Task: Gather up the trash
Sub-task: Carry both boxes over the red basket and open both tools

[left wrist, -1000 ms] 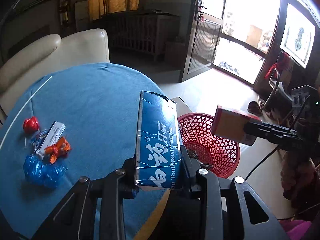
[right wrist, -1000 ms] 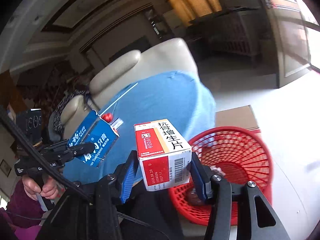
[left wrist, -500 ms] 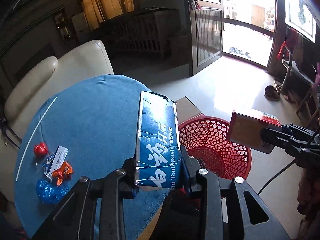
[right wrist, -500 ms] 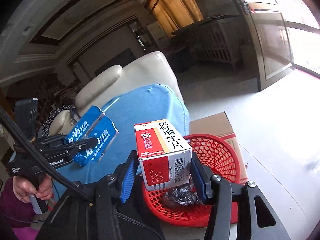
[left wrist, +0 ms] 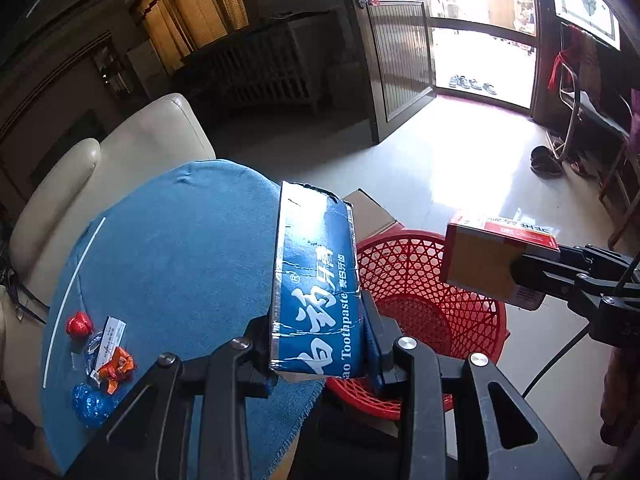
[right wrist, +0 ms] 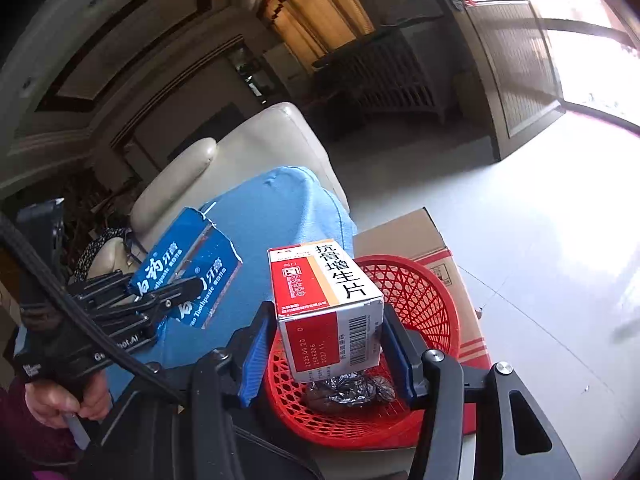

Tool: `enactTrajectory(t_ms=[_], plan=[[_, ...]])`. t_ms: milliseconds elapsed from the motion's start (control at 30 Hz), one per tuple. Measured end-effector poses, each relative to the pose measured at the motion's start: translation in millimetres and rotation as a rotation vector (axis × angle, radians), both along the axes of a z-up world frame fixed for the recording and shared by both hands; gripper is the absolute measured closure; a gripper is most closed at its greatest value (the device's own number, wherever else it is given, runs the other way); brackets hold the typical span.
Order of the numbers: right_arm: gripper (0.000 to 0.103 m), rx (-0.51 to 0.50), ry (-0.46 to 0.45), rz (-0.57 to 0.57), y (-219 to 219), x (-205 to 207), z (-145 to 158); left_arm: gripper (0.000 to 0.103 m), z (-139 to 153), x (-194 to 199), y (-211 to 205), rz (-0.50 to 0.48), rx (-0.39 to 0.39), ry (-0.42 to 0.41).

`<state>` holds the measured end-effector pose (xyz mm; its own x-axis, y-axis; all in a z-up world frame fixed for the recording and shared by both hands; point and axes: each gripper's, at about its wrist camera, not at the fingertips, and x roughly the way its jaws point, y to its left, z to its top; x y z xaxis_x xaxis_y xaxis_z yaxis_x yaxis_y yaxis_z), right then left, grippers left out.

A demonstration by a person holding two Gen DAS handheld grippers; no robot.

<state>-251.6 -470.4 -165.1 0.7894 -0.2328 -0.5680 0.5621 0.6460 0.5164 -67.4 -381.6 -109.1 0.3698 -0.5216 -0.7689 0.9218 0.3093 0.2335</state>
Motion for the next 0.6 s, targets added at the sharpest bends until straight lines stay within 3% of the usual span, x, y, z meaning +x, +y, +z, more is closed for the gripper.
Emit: enactTrajectory(t_ms=[100,233,500,600], plan=[[0.046,0.033,-0.002,-0.015,-4,1,-5,0.063,-3,-3,-2,-0.015,0.002,0.015],[0.039,0.093,-0.031,-0.025,-10,2,-13,0.042,-2,-5,2,-0.028,-0.007,0.013],[0.039,0.069,-0.043,0.001,-3,8,-4,0.042,11,16,43,0.045,-0.051,0.090],[0.039,0.032,-0.040,0.013,5,13,5,0.036,13,26,68,0.101,-0.063,0.108]])
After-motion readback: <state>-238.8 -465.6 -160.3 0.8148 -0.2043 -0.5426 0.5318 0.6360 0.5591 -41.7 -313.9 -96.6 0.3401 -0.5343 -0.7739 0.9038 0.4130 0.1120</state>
